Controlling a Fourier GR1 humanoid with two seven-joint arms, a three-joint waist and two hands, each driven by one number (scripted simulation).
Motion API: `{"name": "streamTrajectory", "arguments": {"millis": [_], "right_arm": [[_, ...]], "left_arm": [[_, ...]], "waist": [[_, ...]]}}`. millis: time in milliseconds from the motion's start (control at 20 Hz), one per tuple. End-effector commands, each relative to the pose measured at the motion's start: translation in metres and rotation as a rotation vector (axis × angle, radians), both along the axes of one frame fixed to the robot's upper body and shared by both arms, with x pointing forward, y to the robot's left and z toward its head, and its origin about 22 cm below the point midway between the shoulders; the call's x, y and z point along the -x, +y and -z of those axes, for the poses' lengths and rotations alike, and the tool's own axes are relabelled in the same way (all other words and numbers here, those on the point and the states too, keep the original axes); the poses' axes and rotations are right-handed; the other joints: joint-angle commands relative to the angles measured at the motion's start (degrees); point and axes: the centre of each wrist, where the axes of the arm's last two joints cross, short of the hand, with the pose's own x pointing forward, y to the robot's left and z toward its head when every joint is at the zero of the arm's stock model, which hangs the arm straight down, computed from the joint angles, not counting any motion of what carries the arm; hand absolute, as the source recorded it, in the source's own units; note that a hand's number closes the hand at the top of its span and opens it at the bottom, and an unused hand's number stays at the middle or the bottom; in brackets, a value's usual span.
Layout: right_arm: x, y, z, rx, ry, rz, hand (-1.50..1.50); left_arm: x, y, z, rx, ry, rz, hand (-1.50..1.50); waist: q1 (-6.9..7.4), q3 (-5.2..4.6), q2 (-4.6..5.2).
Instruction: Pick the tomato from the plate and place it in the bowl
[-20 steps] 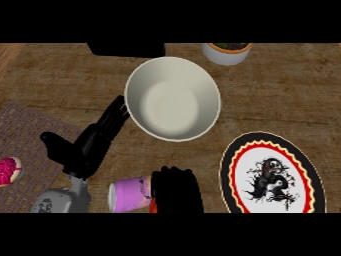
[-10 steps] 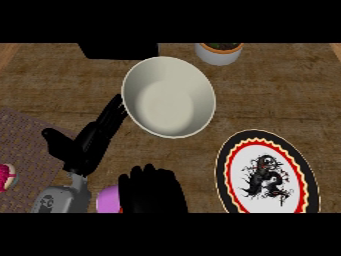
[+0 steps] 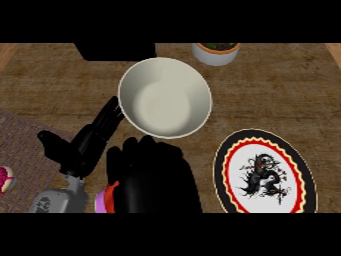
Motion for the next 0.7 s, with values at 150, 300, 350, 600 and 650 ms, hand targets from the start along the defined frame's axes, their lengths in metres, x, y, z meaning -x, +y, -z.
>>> {"name": "streamTrajectory", "arguments": {"millis": [150,300,350,600,650], "right_arm": [[-0.019,0.007,-0.048,-0.077,0.046,0.236,1.50],[-0.029,0.008,-0.054,-0.071,0.038,0.279,1.50],[-0.050,0.009,-0.059,-0.074,0.053,0.295,1.50],[-0.082,0.015,-0.065,-0.155,0.052,0.319,1.50],[-0.096,0.006,-0.053,-0.145,0.067,0.320,1.50]], "left_arm": [[-0.001,-0.005,0.001,-0.002,-0.007,0.003,0.00],[0.001,-0.007,0.002,-0.005,-0.003,0.002,0.00],[-0.005,-0.013,-0.017,-0.006,-0.033,0.010,0.00],[-0.002,-0.014,-0.002,-0.006,-0.012,0.024,0.00],[-0.006,-0.014,-0.008,0.004,-0.045,-0.009,0.00]], "waist": [[0.14,0.03,0.42],[-0.28,0.10,0.40],[0.21,0.15,0.67],[0.55,0.14,1.18],[-0.06,0.21,1.29]]}}
